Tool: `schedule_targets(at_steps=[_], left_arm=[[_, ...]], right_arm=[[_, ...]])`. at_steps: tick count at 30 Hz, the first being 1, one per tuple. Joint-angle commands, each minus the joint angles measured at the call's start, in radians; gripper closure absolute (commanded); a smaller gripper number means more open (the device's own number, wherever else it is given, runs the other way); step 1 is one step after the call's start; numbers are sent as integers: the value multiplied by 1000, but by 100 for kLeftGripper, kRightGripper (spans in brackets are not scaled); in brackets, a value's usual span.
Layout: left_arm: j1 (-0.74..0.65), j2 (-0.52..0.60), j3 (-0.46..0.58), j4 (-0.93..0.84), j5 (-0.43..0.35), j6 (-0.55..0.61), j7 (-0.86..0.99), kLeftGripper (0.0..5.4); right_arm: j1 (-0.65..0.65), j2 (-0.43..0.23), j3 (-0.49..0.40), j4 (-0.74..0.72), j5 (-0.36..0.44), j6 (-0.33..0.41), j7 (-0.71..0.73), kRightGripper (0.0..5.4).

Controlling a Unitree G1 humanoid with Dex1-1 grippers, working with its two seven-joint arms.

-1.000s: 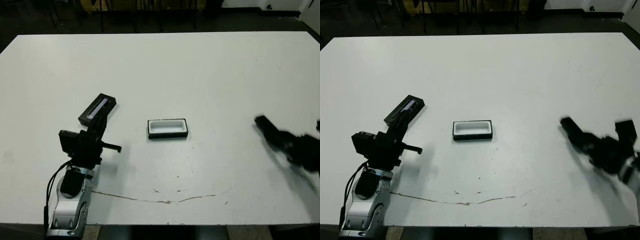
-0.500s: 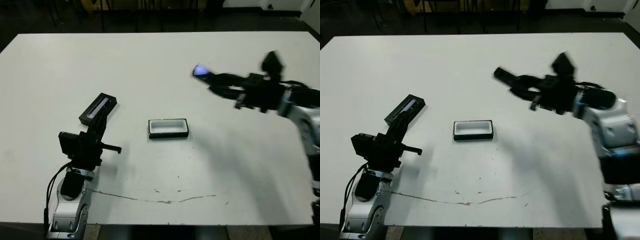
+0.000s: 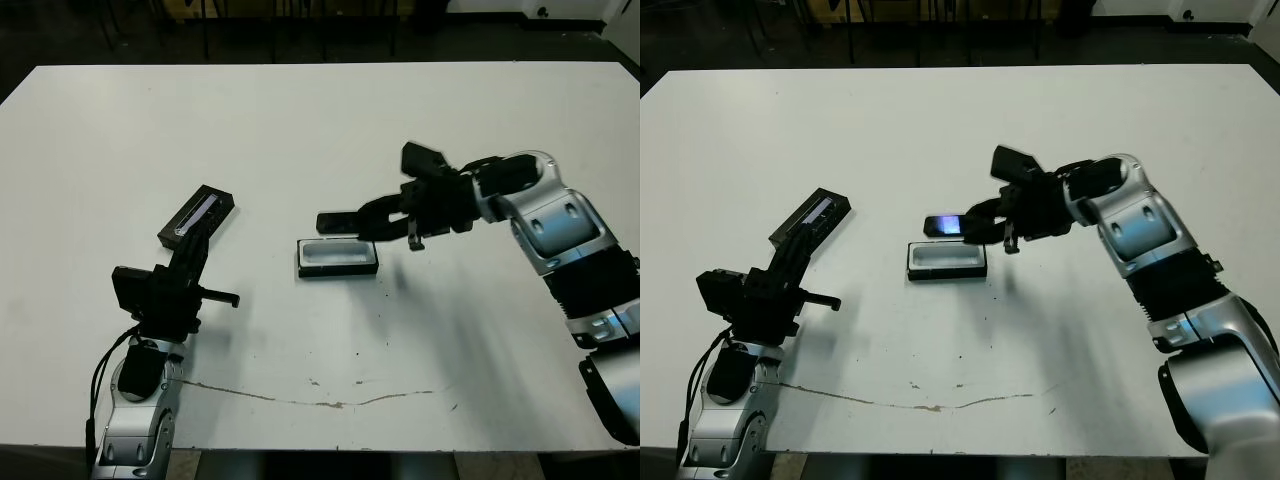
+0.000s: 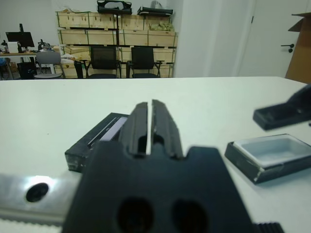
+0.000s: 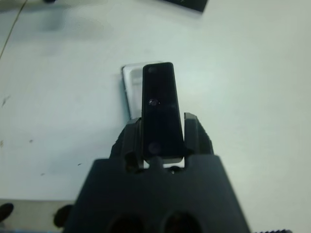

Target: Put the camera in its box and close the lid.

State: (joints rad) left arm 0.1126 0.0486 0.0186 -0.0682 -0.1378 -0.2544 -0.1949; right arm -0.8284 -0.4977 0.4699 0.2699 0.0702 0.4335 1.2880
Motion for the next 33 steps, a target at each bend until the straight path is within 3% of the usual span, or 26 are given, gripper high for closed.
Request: schedule_targets(at_steps=[1,24,33], left_arm=[[9,6,-4,11,10,14,2,540],[16,0,-12,-6,13,38,9,540],[19,-2,-17,-11,35,38,24,540]], right_arm=[[-29,-2,15,-2,-15,21,35,470],[-62,31,27,82,-94,20,51,470],[-49,44,42,100,-121,-61,59,470]])
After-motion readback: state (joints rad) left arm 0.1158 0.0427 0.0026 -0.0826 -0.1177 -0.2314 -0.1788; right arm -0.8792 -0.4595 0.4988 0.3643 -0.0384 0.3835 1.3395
